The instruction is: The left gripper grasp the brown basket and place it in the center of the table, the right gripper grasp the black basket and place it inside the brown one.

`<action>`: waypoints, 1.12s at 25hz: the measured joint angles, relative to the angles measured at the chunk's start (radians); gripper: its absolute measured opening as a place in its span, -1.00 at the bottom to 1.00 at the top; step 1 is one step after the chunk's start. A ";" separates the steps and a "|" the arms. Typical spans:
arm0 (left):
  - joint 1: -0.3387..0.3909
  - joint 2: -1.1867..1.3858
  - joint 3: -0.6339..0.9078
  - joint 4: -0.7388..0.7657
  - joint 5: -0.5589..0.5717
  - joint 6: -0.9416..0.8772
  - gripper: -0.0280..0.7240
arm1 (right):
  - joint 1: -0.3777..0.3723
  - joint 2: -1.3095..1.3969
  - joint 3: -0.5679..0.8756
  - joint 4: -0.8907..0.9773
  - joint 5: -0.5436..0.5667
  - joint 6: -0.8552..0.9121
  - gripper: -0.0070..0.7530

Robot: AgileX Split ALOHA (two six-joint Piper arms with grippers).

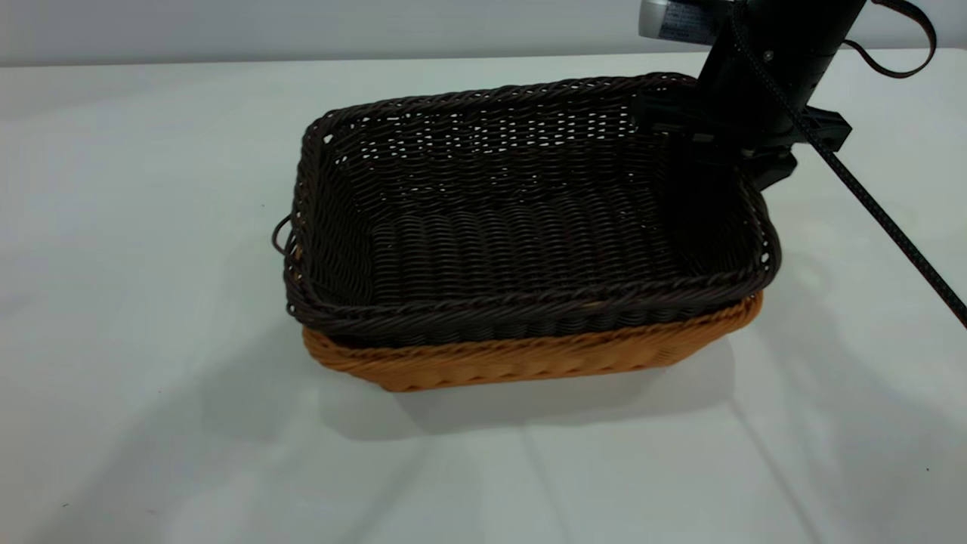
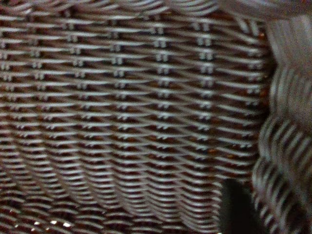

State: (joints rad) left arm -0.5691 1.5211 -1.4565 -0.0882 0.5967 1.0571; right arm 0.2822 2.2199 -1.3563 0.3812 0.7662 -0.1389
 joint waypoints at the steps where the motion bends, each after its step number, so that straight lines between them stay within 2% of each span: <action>1: 0.000 0.000 0.000 0.000 0.001 0.000 0.23 | 0.000 0.000 -0.001 0.001 0.009 -0.008 -0.10; 5: 0.000 0.000 0.000 0.000 0.003 -0.001 0.23 | 0.000 -0.010 -0.011 -0.007 0.070 -0.046 0.36; 8: 0.000 0.000 0.000 0.000 0.007 -0.001 0.23 | 0.000 -0.037 -0.036 -0.056 0.145 -0.046 0.54; 18: 0.000 -0.034 0.000 0.000 0.039 -0.025 0.23 | -0.001 -0.165 -0.091 -0.192 0.308 -0.008 0.56; 24: 0.000 -0.162 0.000 0.009 0.182 -0.054 0.23 | -0.001 -0.362 -0.094 -0.206 0.385 -0.001 0.55; 28: 0.000 -0.266 0.000 0.106 0.296 -0.178 0.23 | -0.001 -0.553 -0.094 -0.241 0.447 0.002 0.55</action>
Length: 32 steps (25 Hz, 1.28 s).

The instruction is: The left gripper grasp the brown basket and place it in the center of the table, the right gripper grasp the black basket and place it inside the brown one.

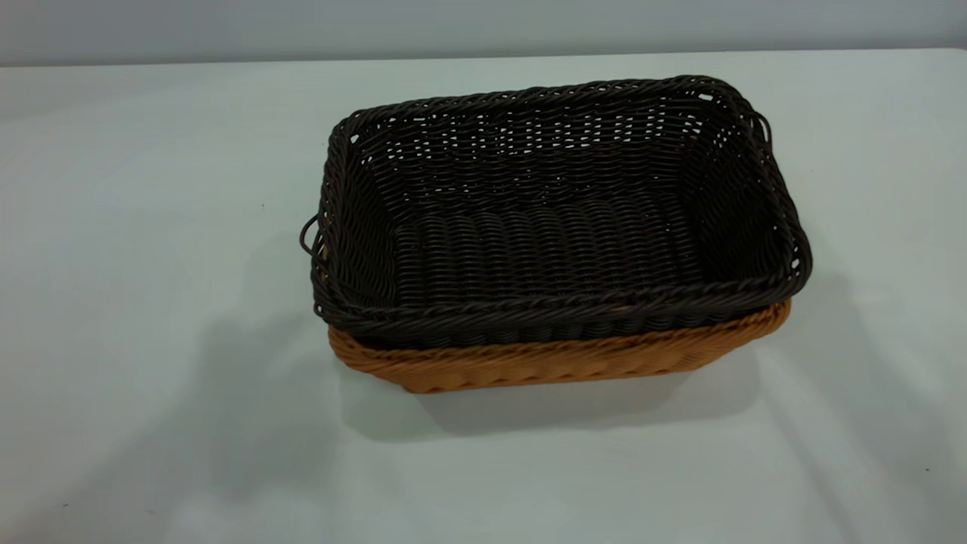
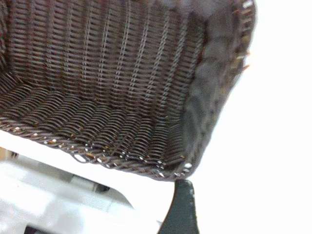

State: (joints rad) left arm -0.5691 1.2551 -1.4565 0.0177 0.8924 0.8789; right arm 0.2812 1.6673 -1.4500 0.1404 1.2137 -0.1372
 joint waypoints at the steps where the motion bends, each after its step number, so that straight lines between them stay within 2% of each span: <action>1: 0.000 -0.026 0.000 0.028 0.022 -0.041 0.23 | 0.000 -0.043 0.000 -0.011 0.005 0.003 0.55; 9: 0.000 -0.183 0.000 0.245 0.270 -0.514 0.23 | 0.000 -0.403 0.000 -0.045 0.038 0.051 0.55; 12: 0.000 -0.218 0.000 0.285 0.274 -0.685 0.23 | 0.000 -0.511 0.013 -0.045 0.041 0.064 0.55; 16: 0.000 -0.275 0.035 0.304 0.274 -0.879 0.23 | 0.000 -0.665 0.104 -0.051 0.045 0.066 0.55; 20: 0.000 -0.362 0.140 0.304 0.274 -0.960 0.23 | 0.000 -0.812 0.269 -0.091 0.046 0.069 0.55; 25: 0.000 -0.477 0.344 0.297 0.274 -1.045 0.23 | 0.000 -1.000 0.562 -0.117 0.040 0.077 0.55; 32: 0.000 -0.634 0.660 0.257 0.274 -1.138 0.23 | 0.000 -1.246 0.939 -0.116 -0.074 0.088 0.55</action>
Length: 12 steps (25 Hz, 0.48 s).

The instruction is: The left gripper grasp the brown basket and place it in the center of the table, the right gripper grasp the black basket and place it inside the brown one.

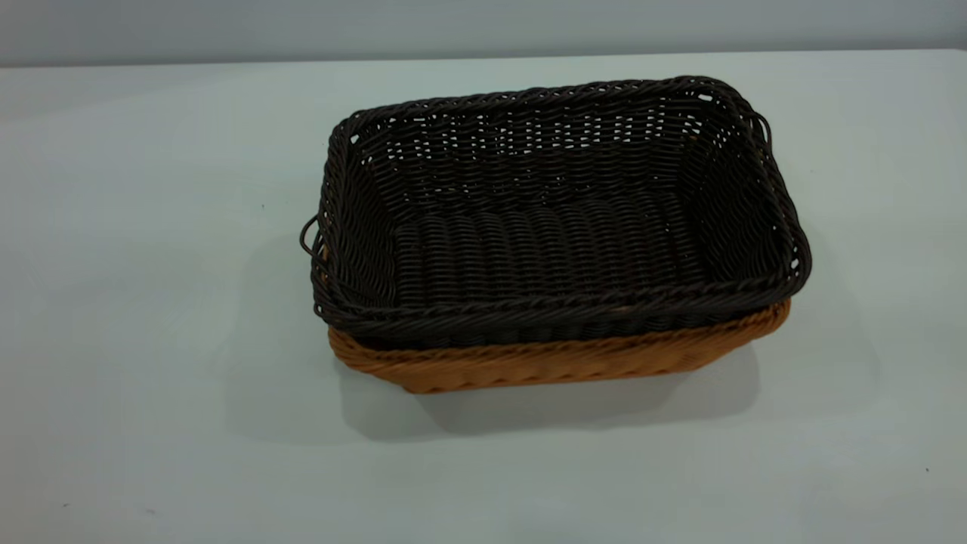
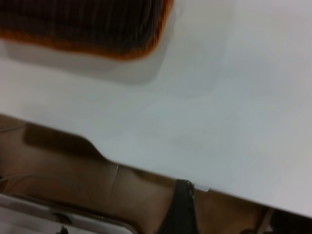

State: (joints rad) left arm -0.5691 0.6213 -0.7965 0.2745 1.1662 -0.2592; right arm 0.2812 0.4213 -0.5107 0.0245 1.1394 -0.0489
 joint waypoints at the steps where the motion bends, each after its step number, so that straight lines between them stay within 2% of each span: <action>1: 0.000 -0.022 0.033 0.000 0.000 -0.009 0.23 | 0.000 -0.025 0.025 0.003 -0.006 0.008 0.55; 9: 0.000 -0.212 0.256 -0.007 -0.004 -0.079 0.23 | 0.000 -0.106 0.038 -0.005 -0.035 0.021 0.55; 12: 0.000 -0.283 0.284 -0.032 -0.017 -0.083 0.23 | 0.000 -0.106 0.038 -0.004 -0.035 0.021 0.55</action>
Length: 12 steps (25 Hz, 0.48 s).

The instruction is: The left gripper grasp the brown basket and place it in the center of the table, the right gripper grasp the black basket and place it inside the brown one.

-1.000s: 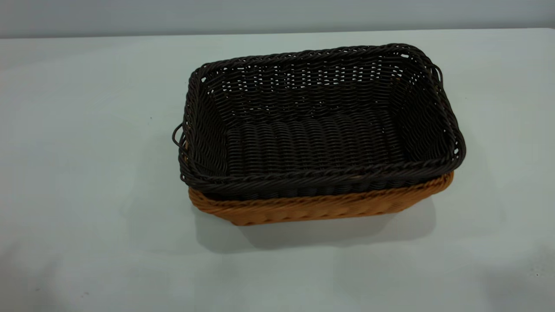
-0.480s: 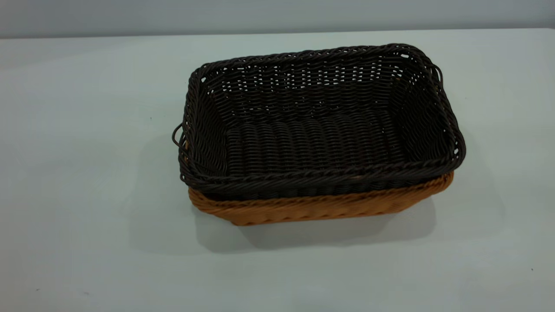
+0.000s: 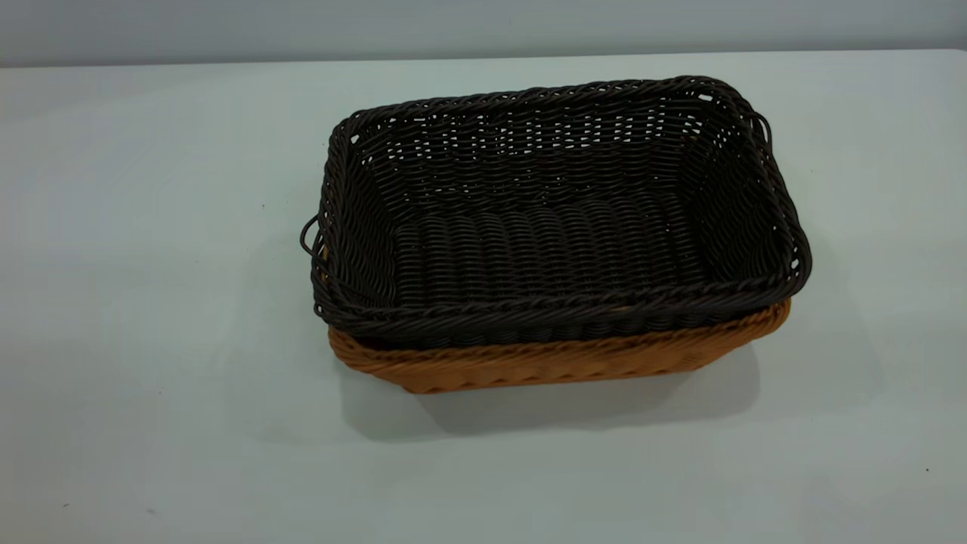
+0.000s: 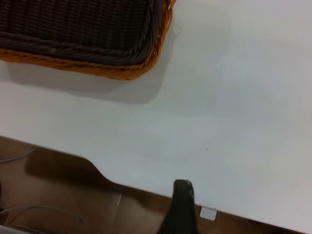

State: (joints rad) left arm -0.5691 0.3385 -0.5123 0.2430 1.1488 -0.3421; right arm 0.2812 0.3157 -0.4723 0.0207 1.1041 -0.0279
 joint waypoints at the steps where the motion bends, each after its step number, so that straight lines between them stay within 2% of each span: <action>1: 0.000 -0.031 0.006 -0.016 -0.017 0.007 0.23 | 0.000 0.000 0.000 0.000 0.000 0.000 0.55; 8: 0.000 -0.147 0.022 -0.176 -0.043 0.220 0.23 | 0.000 0.000 0.000 0.000 0.000 0.000 0.55; 12: 0.000 -0.170 0.022 -0.208 -0.045 0.267 0.23 | 0.000 0.000 0.000 0.000 0.000 0.000 0.55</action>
State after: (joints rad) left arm -0.5691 0.1682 -0.4905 0.0352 1.1038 -0.0755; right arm 0.2812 0.3157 -0.4723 0.0207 1.1041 -0.0279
